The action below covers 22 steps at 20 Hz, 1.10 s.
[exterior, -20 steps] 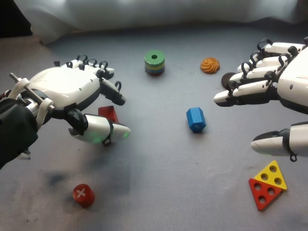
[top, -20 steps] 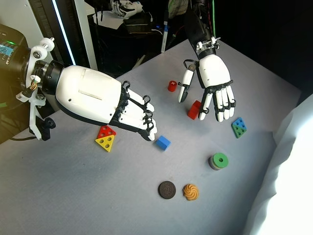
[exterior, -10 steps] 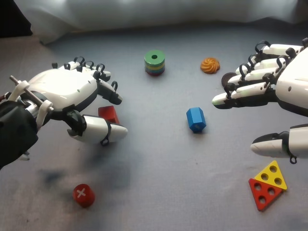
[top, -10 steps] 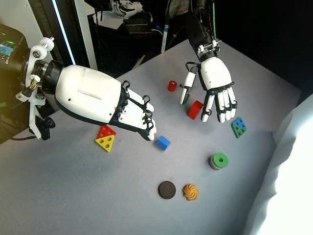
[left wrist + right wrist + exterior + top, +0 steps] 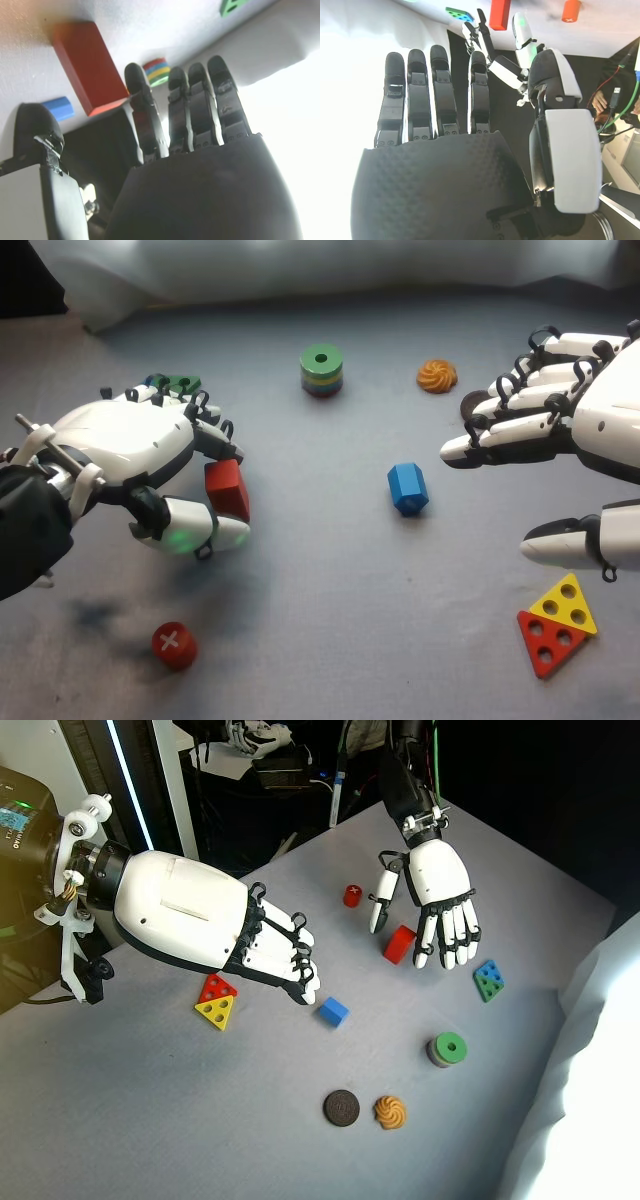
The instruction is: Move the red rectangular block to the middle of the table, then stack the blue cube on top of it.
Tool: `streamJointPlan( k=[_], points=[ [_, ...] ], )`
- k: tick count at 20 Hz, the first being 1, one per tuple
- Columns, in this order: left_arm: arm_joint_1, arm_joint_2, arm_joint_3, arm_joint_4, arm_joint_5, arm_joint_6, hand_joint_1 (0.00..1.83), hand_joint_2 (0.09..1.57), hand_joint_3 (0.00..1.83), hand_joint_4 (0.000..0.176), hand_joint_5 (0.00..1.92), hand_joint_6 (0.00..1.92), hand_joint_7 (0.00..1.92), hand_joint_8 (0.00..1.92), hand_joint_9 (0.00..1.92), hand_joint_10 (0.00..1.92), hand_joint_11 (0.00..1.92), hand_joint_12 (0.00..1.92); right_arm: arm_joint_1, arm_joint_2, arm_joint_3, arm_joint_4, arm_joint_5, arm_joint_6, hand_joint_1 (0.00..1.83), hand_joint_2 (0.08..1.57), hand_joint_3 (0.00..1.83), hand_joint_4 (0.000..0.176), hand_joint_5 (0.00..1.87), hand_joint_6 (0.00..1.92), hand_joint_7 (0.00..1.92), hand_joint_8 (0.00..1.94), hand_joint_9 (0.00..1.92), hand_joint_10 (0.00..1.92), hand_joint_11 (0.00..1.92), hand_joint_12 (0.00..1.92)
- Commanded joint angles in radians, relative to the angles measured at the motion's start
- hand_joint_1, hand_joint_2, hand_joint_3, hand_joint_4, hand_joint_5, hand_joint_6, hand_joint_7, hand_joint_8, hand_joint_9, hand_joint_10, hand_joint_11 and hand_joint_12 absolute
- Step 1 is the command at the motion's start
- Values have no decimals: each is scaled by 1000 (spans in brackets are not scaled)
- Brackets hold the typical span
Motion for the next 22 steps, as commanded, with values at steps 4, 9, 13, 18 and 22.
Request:
streamJointPlan(
  k=[4, 9, 13, 18, 22],
  points=[
    [3, 0, 7, 28, -101, -6, 603, 1011, 0, 94, 613, 2, 208, 0, 137, 0, 0, 478, 18, 12, -5, -4, 107, 7, 393, 1169, 1, 0, 323, 1, 317, 1, 254, 1, 0, 649],
    [6, -10, 12, 30, -102, -8, 581, 1036, 4, 95, 597, 1, 203, 1, 136, 1, 0, 486, 18, 12, -6, -4, 107, 7, 416, 1160, 0, 0, 335, 2, 328, 2, 264, 4, 0, 687],
    [12, -15, 12, 30, -104, -9, 562, 1044, 3, 95, 621, 7, 201, 1, 148, 4, 0, 507, 18, 11, -6, -4, 107, 7, 429, 1159, 0, 0, 335, 2, 325, 0, 261, 0, 0, 686],
    [12, -21, 18, 29, -104, -13, 521, 1061, 3, 100, 653, 5, 205, 1, 142, 4, 0, 462, 18, 11, -7, -4, 107, 7, 414, 1159, 0, 0, 342, 3, 333, 2, 267, 2, 0, 672],
    [12, -24, 24, 29, -104, -14, 528, 1073, 4, 106, 679, 9, 241, 7, 160, 7, 0, 442, 18, 11, -9, -4, 107, 7, 391, 1162, 1, 0, 339, 0, 333, 1, 263, 0, 0, 643]
  ],
)
